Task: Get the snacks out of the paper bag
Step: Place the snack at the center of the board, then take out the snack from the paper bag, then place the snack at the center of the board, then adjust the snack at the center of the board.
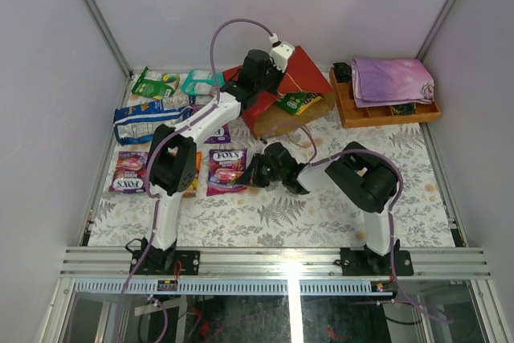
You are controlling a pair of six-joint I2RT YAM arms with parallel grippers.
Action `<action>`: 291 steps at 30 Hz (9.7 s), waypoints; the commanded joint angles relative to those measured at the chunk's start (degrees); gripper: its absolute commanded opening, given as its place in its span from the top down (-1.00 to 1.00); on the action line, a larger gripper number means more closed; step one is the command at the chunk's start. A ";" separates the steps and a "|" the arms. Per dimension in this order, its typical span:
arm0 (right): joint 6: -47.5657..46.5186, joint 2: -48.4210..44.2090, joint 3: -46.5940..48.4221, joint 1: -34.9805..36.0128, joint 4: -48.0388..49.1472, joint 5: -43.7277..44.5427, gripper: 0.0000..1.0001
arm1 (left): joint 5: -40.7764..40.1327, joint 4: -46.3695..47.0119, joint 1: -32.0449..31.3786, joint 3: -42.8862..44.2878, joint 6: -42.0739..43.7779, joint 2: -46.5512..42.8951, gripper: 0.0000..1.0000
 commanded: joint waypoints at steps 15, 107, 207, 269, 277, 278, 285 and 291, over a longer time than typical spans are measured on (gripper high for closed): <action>-22.47 -30.12 -11.14 1.91 -13.50 19.29 -0.99 | 0.62 0.97 1.14 -0.50 -0.65 -4.10 1.00; 3.33 20.26 34.95 -28.22 4.21 14.23 0.19 | 3.84 1.55 2.19 -2.26 -4.09 -4.36 1.00; -29.45 -23.03 22.14 -41.66 -44.89 31.72 -0.98 | -2.93 -3.34 4.86 -0.51 -6.82 -4.87 1.00; -8.87 -50.07 -20.57 -68.43 -14.65 15.28 1.00 | -0.82 -3.09 5.02 -6.00 -7.67 -8.72 1.00; -27.20 -56.07 -7.68 -66.31 -30.07 25.76 1.00 | 0.57 -2.88 5.02 -5.54 -8.40 -8.50 1.00; -30.00 -54.50 -6.39 -63.46 -31.14 28.87 1.00 | 0.65 -2.93 5.02 -5.63 -8.47 -8.48 1.00; -45.32 -35.41 1.83 -39.51 -34.78 51.30 1.00 | 0.14 -3.40 4.98 -6.42 -8.11 -9.04 1.00; -55.85 -25.40 4.44 -27.33 -31.55 65.45 1.00 | -1.97 -3.51 5.10 -7.58 -7.40 -10.28 1.00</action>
